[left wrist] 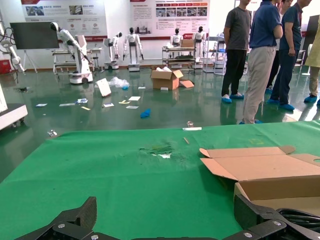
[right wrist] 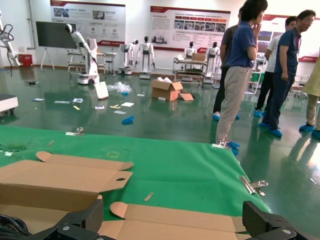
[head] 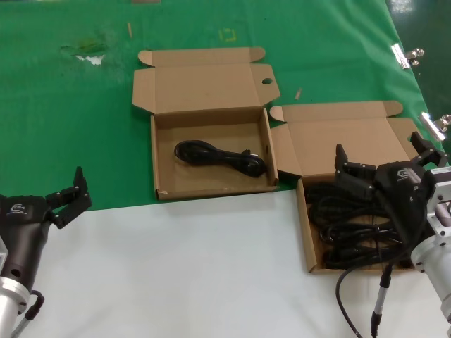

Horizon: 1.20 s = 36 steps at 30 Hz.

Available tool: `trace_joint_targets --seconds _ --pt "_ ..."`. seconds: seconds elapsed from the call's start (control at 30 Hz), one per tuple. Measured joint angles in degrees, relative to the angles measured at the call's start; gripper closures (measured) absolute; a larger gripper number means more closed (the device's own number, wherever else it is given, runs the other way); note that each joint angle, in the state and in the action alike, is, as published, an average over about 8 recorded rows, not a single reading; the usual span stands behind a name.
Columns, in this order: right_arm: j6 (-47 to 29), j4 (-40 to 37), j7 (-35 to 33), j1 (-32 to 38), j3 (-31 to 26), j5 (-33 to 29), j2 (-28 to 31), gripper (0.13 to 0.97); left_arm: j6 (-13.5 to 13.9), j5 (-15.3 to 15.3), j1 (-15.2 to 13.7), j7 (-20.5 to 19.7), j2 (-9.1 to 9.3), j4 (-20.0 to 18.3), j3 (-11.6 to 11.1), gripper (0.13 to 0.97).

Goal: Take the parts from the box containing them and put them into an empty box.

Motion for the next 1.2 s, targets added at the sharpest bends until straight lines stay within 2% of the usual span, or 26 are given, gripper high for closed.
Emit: trace_joint_targets --seconds 1.2 --pt "0.0 0.0 0.0 0.0 0.0 0.0 0.0 0.129 0.0 0.0 0.0 0.0 0.0 0.0 0.0 0.132"
